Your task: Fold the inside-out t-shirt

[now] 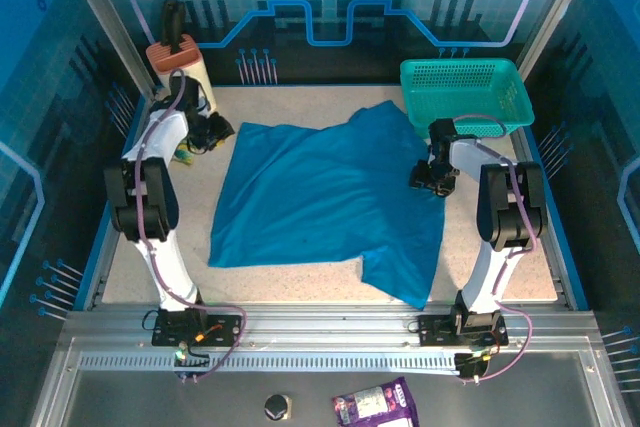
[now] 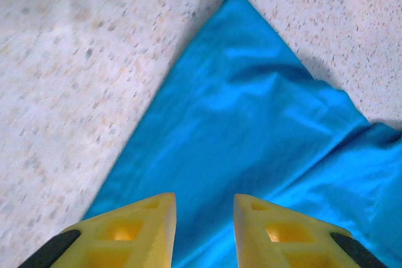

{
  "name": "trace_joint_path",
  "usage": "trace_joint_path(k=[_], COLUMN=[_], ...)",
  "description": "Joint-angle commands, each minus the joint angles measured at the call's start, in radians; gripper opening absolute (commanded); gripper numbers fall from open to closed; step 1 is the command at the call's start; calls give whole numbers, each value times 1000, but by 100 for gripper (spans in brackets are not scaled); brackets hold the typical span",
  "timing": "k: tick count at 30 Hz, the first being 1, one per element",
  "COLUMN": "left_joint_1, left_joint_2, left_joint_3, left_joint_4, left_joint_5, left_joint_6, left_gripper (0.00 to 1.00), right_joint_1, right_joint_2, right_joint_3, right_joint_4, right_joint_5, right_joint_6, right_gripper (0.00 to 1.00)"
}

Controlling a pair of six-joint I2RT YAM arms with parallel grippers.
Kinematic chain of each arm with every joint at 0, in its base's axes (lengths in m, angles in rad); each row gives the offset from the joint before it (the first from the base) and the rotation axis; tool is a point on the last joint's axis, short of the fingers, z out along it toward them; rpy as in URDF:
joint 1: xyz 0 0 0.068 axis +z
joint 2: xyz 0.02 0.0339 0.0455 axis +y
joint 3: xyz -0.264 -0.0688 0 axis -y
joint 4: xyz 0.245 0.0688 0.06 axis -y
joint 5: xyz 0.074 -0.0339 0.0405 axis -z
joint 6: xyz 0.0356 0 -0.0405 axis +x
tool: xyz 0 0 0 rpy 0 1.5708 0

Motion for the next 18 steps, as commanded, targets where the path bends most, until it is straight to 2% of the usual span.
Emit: trace_joint_path(k=[1,5,13,18], left_joint_1=[4,1,-22,-38], left_joint_2=[96,224,385,467], left_joint_3=[94,210,380,490], left_joint_4=[-28,-33,-13,-46], left_joint_5=[65,62,83,49], left_joint_6=[61,100,158,181], left_gripper=[31,30,32,33], right_joint_1=[-19,0,19,51], right_joint_2=[-26,-135,-238,-265], right_joint_3=[25,-16,11,41], right_joint_4=[-36,29,-16,-59], right_joint_5=[71,-8,-113,-131], right_joint_6=[-21,-8,37,52], right_gripper=[58,58,59,59])
